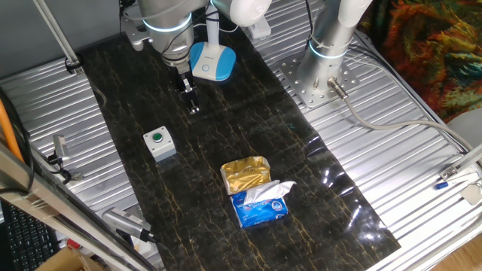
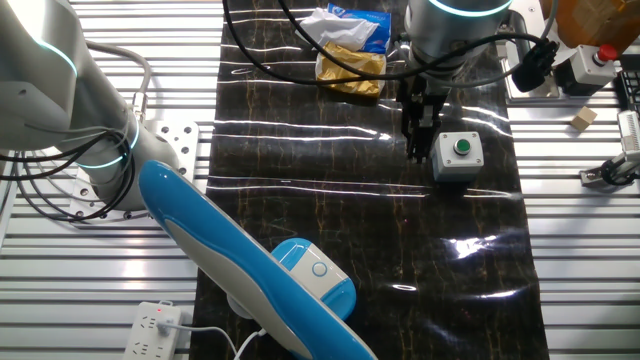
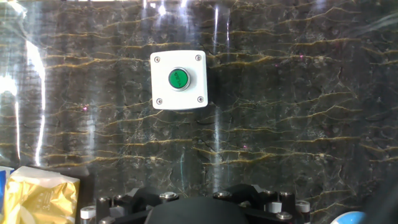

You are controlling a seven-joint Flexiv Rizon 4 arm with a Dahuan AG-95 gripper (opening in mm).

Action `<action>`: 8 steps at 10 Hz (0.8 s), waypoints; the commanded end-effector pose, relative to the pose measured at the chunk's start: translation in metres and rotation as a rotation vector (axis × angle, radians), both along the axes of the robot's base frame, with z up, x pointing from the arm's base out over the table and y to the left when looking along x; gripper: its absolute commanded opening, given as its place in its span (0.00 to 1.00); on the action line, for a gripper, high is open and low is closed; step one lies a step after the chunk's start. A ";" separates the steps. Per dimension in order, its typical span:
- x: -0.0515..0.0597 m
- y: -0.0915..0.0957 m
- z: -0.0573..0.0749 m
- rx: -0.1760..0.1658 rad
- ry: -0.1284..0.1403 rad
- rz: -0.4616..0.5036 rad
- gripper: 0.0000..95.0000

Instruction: Turn on the desk lamp by pressing the button

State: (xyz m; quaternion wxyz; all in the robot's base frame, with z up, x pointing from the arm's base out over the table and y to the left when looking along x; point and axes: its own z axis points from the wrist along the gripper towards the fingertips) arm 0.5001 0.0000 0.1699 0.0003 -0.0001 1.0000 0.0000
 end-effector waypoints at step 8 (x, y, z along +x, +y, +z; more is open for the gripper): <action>0.000 0.001 0.008 0.052 -0.089 0.096 0.00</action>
